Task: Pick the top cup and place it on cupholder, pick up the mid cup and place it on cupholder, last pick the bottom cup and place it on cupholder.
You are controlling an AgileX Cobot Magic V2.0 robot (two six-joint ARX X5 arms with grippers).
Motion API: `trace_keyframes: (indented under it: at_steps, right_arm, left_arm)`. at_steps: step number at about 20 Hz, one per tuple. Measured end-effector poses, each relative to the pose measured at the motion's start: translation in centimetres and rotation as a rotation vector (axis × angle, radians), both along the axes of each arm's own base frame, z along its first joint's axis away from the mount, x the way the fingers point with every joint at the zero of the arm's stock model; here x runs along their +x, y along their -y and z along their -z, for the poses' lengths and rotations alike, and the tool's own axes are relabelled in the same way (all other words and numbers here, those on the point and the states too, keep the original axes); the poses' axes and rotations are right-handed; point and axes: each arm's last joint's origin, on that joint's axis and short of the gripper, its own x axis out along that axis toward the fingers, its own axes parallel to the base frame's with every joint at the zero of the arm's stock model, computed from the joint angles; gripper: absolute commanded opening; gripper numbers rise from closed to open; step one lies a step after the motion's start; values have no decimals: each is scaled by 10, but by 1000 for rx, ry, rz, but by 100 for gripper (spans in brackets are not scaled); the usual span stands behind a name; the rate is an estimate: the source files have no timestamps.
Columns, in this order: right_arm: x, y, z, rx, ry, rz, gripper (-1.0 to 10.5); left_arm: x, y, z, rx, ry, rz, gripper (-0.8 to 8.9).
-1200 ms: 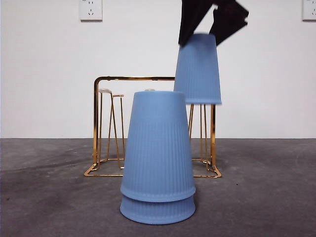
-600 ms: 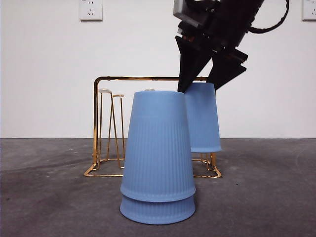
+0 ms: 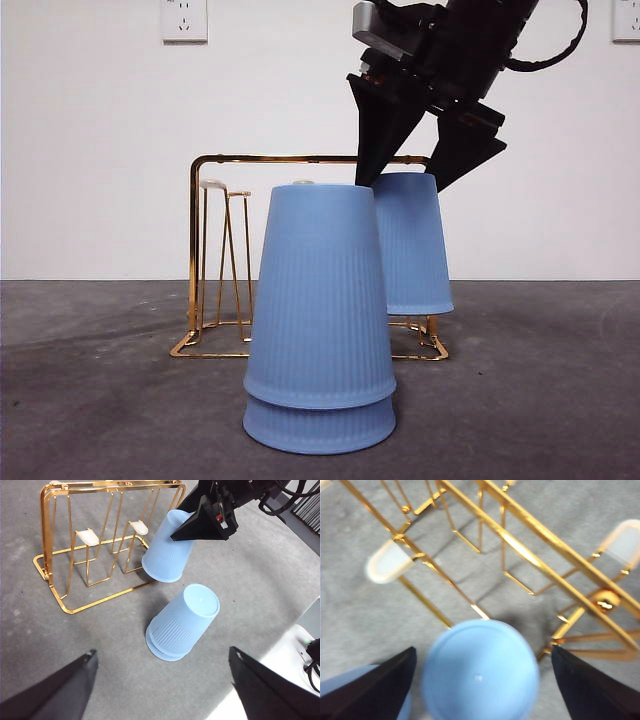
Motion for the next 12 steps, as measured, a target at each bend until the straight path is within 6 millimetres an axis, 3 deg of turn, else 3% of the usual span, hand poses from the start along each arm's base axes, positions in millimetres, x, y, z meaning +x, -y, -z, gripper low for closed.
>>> trace_keyframes:
  at_steps: [2,5,9,12]
  right_arm:
    - [-5,4,-11,-1,37,20,441]
    - [-26,16,-44,52,127,25,441]
    - [-70,39,-82,90,170,28,441]
    - [-103,52,-98,107,167,17,441]
  left_arm:
    - [0,0,0,1,-1,0,510]
    - [6,2,0,0,-1,5,510]
    - [22,14,-8,10,-15,57,509]
    - [39,31,-19,44,-9,91,509]
